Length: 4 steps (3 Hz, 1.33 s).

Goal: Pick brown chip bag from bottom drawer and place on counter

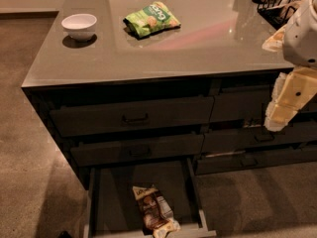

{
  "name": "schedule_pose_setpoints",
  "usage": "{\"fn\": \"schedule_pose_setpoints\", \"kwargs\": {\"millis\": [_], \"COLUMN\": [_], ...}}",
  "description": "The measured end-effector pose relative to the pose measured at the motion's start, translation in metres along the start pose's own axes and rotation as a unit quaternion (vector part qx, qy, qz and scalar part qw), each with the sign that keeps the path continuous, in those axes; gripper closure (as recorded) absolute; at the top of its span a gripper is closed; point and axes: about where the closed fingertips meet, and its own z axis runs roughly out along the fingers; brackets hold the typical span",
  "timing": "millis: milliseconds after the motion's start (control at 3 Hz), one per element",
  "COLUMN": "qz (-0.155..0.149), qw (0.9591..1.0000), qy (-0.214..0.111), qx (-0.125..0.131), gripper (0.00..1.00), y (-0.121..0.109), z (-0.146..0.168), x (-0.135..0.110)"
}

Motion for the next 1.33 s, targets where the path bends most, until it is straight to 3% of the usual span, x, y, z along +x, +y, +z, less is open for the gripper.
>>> {"fn": "schedule_pose_setpoints", "kwargs": {"millis": [333,667,1000,1333], "qz": [0.001,0.03,0.05,0.051], "qw": [1.0,0.9994,0.9986,0.9986], "qy": [0.001,0.014,0.013,0.01], "qx": [0.0,0.007,-0.008,0.001], "gripper": [0.0,0.0,0.0,0.0], "y": [0.0,0.001,0.019,0.021], "z": [0.002,0.049,0.123,0.135], "x": [0.001,0.019,0.047,0.049]}}
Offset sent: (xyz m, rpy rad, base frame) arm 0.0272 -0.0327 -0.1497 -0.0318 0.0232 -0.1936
